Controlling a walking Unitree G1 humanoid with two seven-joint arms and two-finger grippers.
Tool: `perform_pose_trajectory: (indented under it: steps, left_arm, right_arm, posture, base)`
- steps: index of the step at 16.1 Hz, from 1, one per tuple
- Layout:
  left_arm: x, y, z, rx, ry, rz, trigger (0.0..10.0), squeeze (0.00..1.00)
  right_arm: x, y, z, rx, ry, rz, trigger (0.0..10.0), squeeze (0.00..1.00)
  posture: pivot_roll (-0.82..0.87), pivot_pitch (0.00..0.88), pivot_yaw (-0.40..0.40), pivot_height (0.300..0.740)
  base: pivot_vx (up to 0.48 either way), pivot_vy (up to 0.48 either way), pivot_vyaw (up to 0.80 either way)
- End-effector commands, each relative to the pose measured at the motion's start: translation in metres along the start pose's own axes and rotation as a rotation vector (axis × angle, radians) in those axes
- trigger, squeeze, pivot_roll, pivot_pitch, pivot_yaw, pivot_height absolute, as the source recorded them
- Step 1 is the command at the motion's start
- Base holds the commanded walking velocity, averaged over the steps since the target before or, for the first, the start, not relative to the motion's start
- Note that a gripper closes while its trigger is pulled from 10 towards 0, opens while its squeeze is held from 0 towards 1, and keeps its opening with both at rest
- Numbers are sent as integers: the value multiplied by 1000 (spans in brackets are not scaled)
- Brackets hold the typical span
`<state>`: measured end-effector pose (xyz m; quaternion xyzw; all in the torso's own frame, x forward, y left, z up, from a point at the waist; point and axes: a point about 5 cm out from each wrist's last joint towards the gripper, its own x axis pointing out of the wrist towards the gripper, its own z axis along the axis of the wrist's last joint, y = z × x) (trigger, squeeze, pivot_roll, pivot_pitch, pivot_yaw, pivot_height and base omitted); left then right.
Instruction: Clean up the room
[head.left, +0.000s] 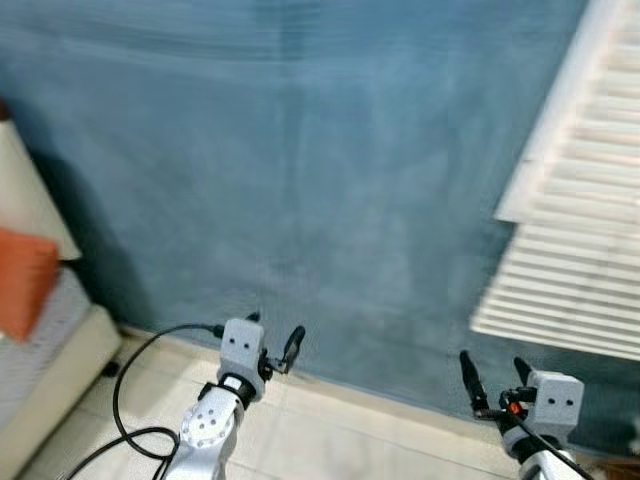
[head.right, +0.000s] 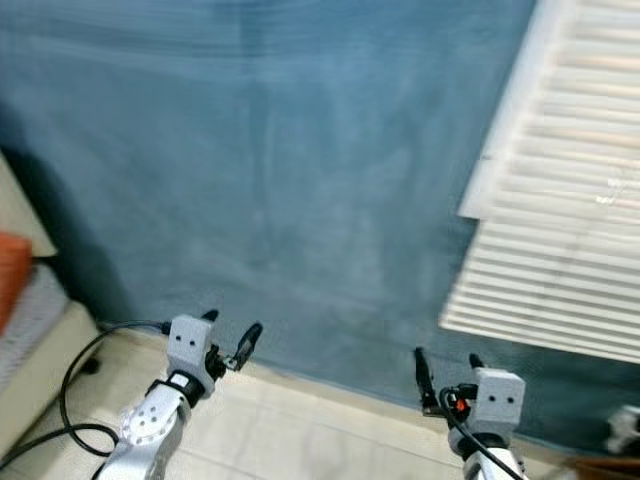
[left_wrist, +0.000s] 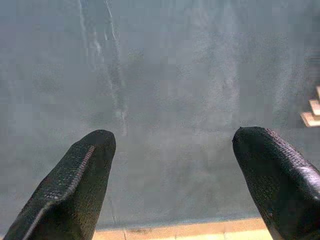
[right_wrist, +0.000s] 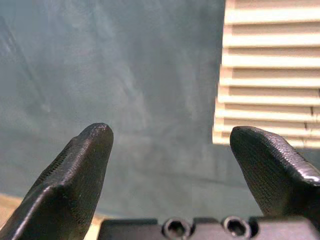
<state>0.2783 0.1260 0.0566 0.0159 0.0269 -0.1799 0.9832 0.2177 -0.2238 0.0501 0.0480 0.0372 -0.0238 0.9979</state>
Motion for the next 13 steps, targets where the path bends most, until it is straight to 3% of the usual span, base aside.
perform_pose_trajectory:
  steps: [1, 5, 8, 13]
  left_arm:
    - [1, -1, 0, -6, 4, -16, 10000, 0]
    - [4, 14, -6, 58, 75, 28, 10000, 0]
    - [8, 15, -2, 21, 61, 63, 10000, 0]
    - [13, 14, 4, 6, 30, 102, 10000, 0]
  right_arm:
    - [2, 4, -2, 15, 12, 21, 10000, 0]
    - [6, 7, -6, -14, 40, 50, 10000, 0]
    - [8, 5, -8, -38, 56, 54, 10000, 0]
    - [19, 10, -6, -38, 57, 86, 10000, 0]
  posture:
    - [-114, 0, -2, 740]
    - [-102, 0, -4, 740]
    - [-90, 0, -22, 740]
    - [-68, 0, -41, 740]
  base:
    - [0, -435, 0]
    - [0, 0, -597]
    - [0, 0, -792]
    - [0, 0, 0]
